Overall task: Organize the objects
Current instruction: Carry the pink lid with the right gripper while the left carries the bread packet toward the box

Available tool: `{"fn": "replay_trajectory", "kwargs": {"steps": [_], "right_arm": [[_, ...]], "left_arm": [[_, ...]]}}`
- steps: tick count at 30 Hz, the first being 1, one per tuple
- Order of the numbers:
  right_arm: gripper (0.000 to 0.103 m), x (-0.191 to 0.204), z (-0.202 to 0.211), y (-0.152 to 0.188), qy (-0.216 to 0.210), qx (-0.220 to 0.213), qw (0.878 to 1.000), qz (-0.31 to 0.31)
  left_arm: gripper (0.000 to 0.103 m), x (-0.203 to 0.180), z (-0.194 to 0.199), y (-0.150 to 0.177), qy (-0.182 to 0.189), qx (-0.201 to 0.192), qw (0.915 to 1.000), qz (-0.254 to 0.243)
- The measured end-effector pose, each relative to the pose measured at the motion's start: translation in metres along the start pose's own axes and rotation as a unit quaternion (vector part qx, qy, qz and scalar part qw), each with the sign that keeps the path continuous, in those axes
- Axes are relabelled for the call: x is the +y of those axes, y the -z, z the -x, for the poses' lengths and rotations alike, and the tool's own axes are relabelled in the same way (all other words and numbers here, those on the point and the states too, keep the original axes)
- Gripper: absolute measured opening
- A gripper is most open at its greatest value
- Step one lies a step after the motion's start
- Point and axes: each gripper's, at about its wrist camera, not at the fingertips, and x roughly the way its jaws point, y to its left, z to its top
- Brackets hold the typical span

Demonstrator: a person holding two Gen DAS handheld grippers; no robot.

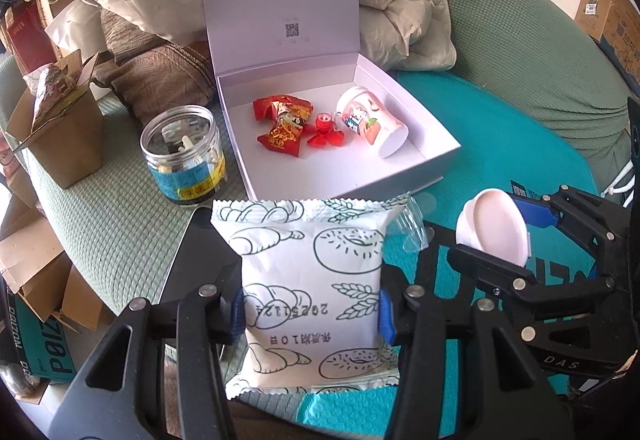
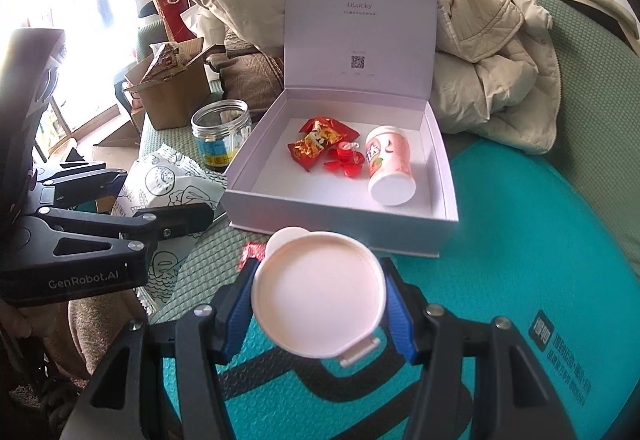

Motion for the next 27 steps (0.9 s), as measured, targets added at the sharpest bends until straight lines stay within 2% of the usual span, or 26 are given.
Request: {"fn": "replay_trajectory", "kwargs": {"steps": [15,27], "right_arm": [[0.059,-0.025,-0.026,-0.044,-0.002,-0.020,0.999,0.026],[0.059,-0.039,-0.041,-0.069,-0.008,-0.031,0.999,0.037]], "left_arm": [[0.047,0.003,-0.029,-0.040,-0.006,0.000,0.9999,-0.010],[0.047,0.005,-0.042,-0.072,-0.011,-0.015,0.9996,-0.021]]}}
